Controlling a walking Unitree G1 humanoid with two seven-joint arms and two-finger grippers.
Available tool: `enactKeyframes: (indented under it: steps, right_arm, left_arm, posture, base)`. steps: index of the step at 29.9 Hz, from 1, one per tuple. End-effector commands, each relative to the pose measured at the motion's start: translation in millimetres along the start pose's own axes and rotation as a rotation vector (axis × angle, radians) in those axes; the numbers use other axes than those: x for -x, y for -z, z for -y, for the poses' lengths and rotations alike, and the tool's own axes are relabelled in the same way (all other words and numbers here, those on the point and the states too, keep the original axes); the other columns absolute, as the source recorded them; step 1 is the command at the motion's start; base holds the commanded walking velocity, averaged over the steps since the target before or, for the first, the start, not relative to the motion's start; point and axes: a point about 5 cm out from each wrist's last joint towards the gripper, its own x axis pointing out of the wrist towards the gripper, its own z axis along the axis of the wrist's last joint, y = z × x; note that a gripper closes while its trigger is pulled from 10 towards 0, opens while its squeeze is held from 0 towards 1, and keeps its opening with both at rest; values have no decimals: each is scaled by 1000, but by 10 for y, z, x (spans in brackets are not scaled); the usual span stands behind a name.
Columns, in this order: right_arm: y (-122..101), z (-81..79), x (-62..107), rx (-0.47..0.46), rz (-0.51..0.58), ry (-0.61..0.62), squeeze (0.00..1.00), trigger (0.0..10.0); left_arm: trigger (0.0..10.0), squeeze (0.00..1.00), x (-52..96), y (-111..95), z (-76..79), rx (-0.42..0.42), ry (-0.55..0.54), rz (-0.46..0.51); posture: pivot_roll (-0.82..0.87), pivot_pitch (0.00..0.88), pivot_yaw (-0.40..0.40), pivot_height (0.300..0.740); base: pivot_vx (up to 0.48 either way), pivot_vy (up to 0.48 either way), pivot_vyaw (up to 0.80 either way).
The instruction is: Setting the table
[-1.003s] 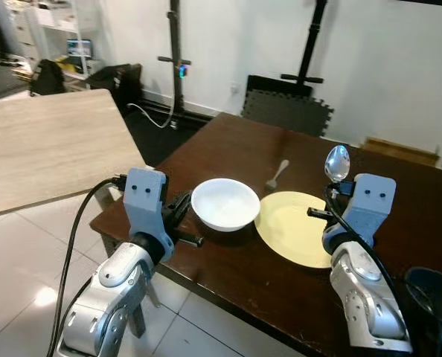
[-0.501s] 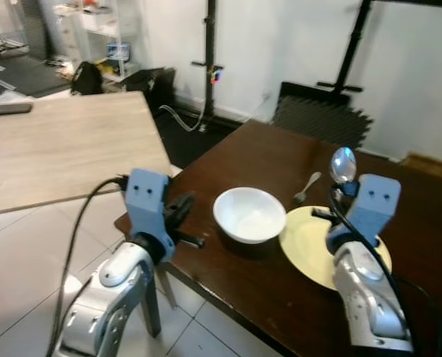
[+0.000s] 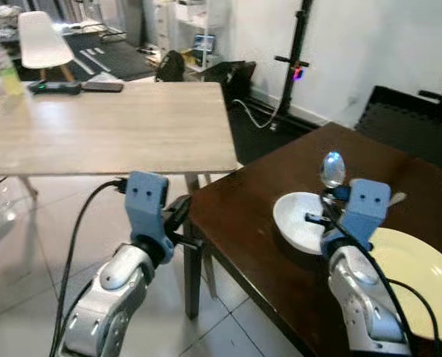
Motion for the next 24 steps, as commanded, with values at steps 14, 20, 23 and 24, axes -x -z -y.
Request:
enactKeyframes:
  steps: [14, 20, 23, 24]
  right_arm:
    - [46, -49, 16, -2, -12, -23, 0, 10000]
    - [46, -48, 18, -2, -12, -21, 0, 10000]
    - [48, -46, 19, -3, -12, -20, 0, 10000]
    - [48, -46, 19, -3, -12, -20, 0, 10000]
  left_arm:
    - [10000, 0, 27, 23, -34, -2, -13, -3]
    - [10000, 0, 29, 23, -35, -2, -14, -4]
    - [10000, 0, 29, 25, -36, -2, -15, -4]
    - [10000, 0, 29, 25, -36, -2, -15, -4]
  posture:
    - [71, 151, -11, 740]
    - [71, 154, -11, 740]
    - [70, 156, -10, 740]
    - [70, 156, -10, 740]
  base:
    - [0, 0, 800]
    - [0, 0, 800]
    - [0, 0, 800]
    - [0, 0, 800]
